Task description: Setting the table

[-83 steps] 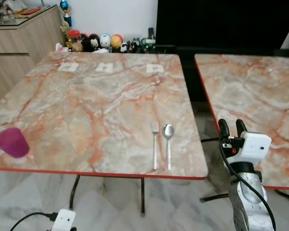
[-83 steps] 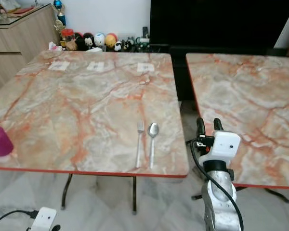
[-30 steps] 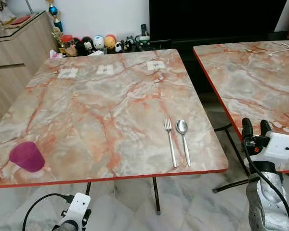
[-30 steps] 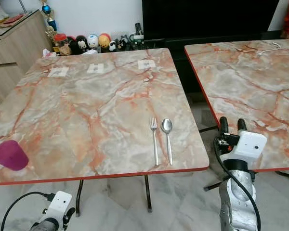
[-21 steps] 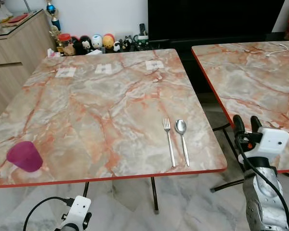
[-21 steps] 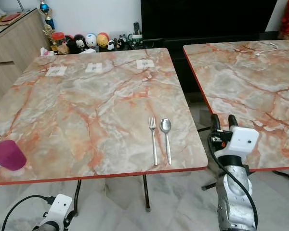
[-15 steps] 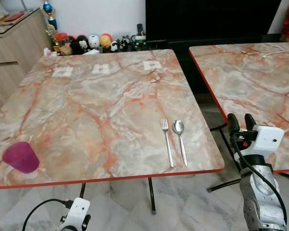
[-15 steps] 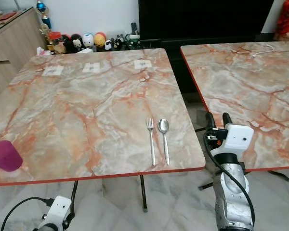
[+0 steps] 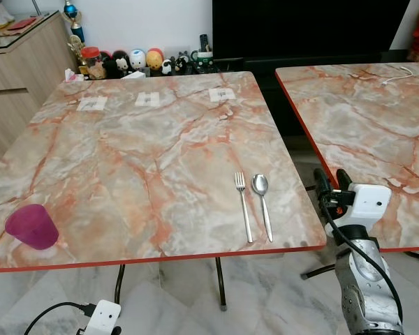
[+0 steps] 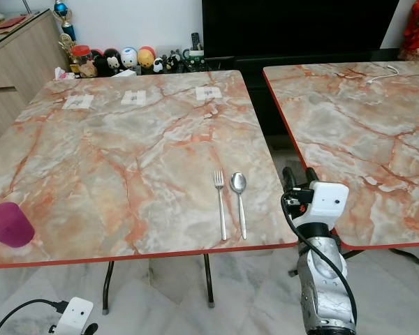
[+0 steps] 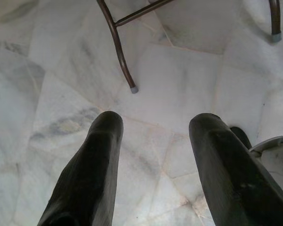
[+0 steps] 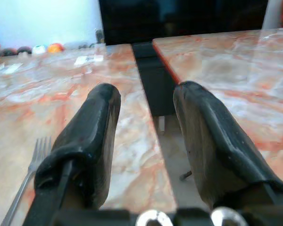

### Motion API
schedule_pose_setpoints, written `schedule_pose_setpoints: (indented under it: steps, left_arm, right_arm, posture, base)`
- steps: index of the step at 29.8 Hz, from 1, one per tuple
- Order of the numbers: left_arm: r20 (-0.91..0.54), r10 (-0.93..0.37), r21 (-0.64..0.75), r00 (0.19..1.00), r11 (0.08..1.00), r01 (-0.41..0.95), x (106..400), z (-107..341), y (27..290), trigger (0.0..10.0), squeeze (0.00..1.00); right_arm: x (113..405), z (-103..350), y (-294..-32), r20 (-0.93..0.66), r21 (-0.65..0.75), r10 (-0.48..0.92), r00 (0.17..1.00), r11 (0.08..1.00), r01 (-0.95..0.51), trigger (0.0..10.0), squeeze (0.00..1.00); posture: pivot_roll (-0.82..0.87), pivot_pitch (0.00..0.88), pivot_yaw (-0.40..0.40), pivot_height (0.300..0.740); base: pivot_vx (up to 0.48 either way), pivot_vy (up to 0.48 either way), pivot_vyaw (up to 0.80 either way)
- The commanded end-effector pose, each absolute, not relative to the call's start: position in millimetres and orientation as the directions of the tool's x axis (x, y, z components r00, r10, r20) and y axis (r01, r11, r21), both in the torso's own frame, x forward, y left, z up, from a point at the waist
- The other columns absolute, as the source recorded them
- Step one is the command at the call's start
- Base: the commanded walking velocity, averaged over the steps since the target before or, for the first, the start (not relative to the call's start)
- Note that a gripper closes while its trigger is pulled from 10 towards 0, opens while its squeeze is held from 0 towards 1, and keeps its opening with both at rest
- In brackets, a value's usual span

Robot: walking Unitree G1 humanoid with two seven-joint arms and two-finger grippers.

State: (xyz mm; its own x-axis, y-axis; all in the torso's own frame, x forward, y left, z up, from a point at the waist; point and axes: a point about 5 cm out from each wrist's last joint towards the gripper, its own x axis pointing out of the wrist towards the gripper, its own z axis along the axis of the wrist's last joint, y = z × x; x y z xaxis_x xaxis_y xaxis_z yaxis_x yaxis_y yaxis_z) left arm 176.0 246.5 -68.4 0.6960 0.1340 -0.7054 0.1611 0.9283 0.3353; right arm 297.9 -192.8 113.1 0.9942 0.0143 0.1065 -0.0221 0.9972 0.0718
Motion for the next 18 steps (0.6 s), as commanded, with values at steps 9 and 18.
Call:
schedule_pose_setpoints:
  steps: [9,18]
  left_arm:
    - [-0.725,0.166,0.328,0.669,0.937,0.123,168,-71,252,10.0,0.0]
    - [-0.734,0.172,0.324,0.656,0.939,0.116,166,-73,253,10.0,0.0]
  right_arm:
    - [323,110,-179,0.036,0.092,0.059,0.998,0.994,-0.062,10.0,0.0]
    - [320,102,-182,0.017,0.099,0.039,0.999,0.994,-0.041,10.0,0.0]
  posture:
    - [0.05,0.0,0.013,0.74]
    - [0.04,0.005,0.016,0.74]
  base:
    - [0.0,0.0,0.0]
    - [0.0,0.0,0.0]
